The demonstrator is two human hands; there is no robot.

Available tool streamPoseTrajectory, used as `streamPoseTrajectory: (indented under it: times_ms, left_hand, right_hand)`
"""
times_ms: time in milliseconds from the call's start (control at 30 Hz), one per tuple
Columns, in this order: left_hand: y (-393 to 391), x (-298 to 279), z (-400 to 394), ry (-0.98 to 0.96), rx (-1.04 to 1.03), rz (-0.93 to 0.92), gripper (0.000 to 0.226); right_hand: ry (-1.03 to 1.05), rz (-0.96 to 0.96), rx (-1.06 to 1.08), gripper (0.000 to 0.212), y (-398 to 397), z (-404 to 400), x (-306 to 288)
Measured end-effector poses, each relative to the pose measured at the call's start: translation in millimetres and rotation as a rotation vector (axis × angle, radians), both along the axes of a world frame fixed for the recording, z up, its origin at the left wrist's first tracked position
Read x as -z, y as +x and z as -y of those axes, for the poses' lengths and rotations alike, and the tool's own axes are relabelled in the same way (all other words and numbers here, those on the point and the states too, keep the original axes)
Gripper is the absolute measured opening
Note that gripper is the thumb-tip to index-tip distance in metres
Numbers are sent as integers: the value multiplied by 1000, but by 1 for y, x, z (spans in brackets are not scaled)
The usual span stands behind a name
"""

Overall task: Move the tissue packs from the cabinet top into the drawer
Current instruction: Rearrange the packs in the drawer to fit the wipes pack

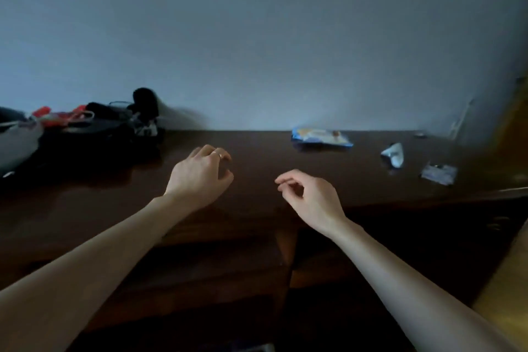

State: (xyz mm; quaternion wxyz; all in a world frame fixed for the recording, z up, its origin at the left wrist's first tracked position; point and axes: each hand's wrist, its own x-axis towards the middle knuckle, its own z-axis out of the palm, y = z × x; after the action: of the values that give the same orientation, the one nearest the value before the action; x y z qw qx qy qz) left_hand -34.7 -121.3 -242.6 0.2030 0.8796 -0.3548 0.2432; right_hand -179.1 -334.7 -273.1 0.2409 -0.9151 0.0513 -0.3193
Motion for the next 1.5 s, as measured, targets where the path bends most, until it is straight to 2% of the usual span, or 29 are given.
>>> streamPoseTrajectory:
  times_ms: [100,233,400,533,667,733,800,867,933,1000,1067,1133,1233,1333,1433,1500]
  left_hand:
    - [29,-1,51,78,9,-34,35]
    - [65,26,102,122,43,-124,40]
    - [102,37,131,156,126,-79,42]
    - [125,39,145,131,143,-67,40]
    - [140,40,157,91,160,-49,42]
    - [145,40,160,42,151,-32,47]
    - [147,38,162,-23,130,-21,56]
    - [147,36,159,-114,77,3,72]
    - [146,32,156,-173,45,27,93]
    - [142,30,151,-189,45,43,109]
    - [140,28,149,-203,38,64,114]
    - [140,28,149,-232,24,67,112]
    - [142,28,149,-232,21,80,100]
    - [147,32,155,-56,117,82,75]
    - [153,34,162,119,169,-65,61]
    - [158,35,165,188,172,-169,59]
  right_hand:
    - [-8,-110,155,22,38,51,-11]
    - [-95,-376,366,32,92,114,-18]
    - [-259,-578,488,43,156,158,-22]
    - [-239,-656,537,49,203,188,-16]
    - [-306,-694,575,58,237,213,-14]
    - [-329,-573,579,54,245,217,-13]
    - [-374,-299,510,43,248,210,-17]
    - [-299,-46,332,33,251,189,-27]
    - [-132,68,131,28,254,160,-44]
    - [-78,184,24,23,255,132,-58]
    - [-105,332,-9,19,254,118,-67]
    - [-92,380,0,19,250,117,-71]
    - [-97,274,38,23,246,130,-67]
    - [-184,102,165,22,247,151,-57]
    - [-157,-80,273,14,251,177,-47]
    - [-130,-275,340,25,255,195,-41]
